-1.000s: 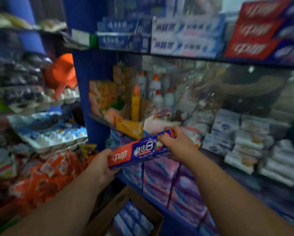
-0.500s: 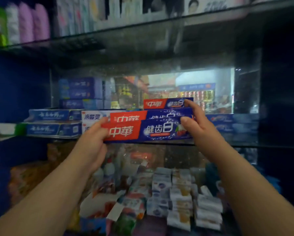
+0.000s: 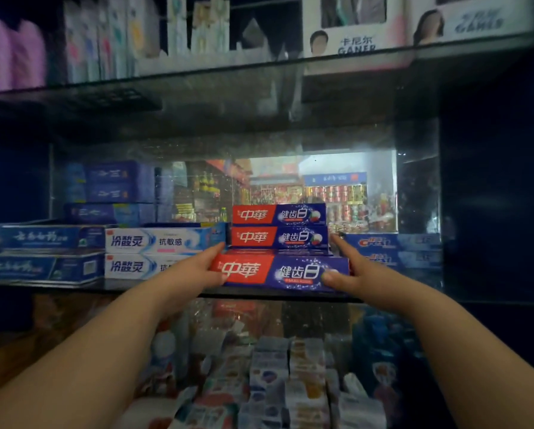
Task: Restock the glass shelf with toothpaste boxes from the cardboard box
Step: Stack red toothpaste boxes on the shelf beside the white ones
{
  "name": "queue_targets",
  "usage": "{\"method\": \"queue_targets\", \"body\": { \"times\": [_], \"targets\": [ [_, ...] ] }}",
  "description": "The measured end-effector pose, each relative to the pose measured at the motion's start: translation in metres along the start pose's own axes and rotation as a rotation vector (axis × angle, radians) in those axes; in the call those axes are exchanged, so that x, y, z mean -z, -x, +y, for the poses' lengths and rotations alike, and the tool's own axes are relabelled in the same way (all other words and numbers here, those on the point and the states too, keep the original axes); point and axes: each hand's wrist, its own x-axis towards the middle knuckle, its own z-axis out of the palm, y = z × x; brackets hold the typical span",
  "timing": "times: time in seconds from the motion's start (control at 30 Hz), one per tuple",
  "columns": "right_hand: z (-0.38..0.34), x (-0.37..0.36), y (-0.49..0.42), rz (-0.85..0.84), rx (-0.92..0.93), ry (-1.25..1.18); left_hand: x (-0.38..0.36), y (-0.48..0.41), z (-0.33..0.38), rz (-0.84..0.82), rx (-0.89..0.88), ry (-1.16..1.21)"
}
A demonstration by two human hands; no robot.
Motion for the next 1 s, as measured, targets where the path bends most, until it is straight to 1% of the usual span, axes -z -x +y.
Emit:
{"method": "queue_targets", "body": {
  "times": [0.07, 0.13, 0.2, 0.27, 0.43, 0.57, 0.7, 0.77, 0.83, 0.9, 1.0],
  "targets": [
    [-0.001, -0.005, -0.003, 0.004, 0.004, 0.063, -0.001, 0.003, 0.004, 0.015, 0.007, -0.14],
    [-0.001, -0.01, -0.01, 0.032, -0.016, 0.105, -0.006, 0.003, 0.008, 0.086, -0.01, -0.293],
    [-0.002, -0.013, -0.016, 0.033, -0.057, 0.106, -0.012, 0.004, 0.011, 0.146, -0.021, -0.379],
    [-0.003, -0.016, -0.017, 0.039, -0.074, 0.113, -0.016, 0.006, 0.011, 0.196, -0.025, -0.417],
    [-0.006, -0.025, -0.017, 0.094, -0.075, 0.139, -0.022, 0.014, 0.008, 0.304, 0.004, -0.339],
    [-0.006, -0.032, -0.022, 0.133, -0.139, 0.188, -0.024, 0.009, 0.008, 0.328, 0.029, -0.27],
    [-0.007, -0.036, -0.017, 0.214, -0.155, 0.181, -0.024, 0.009, 0.008, 0.335, 0.04, -0.227],
    [-0.01, -0.039, -0.011, 0.306, -0.16, 0.227, -0.026, 0.014, 0.007, 0.359, 0.017, -0.222],
    [-0.016, -0.045, -0.005, 0.48, -0.124, 0.291, -0.028, 0.021, 0.0, 0.421, -0.029, -0.2],
    [-0.024, -0.06, 0.005, 0.619, -0.023, 0.305, -0.03, 0.032, -0.013, 0.491, -0.1, -0.108],
    [-0.037, -0.106, 0.02, 0.682, 0.237, 0.363, -0.034, 0.061, -0.045, 0.594, -0.204, -0.059]
  ]
}}
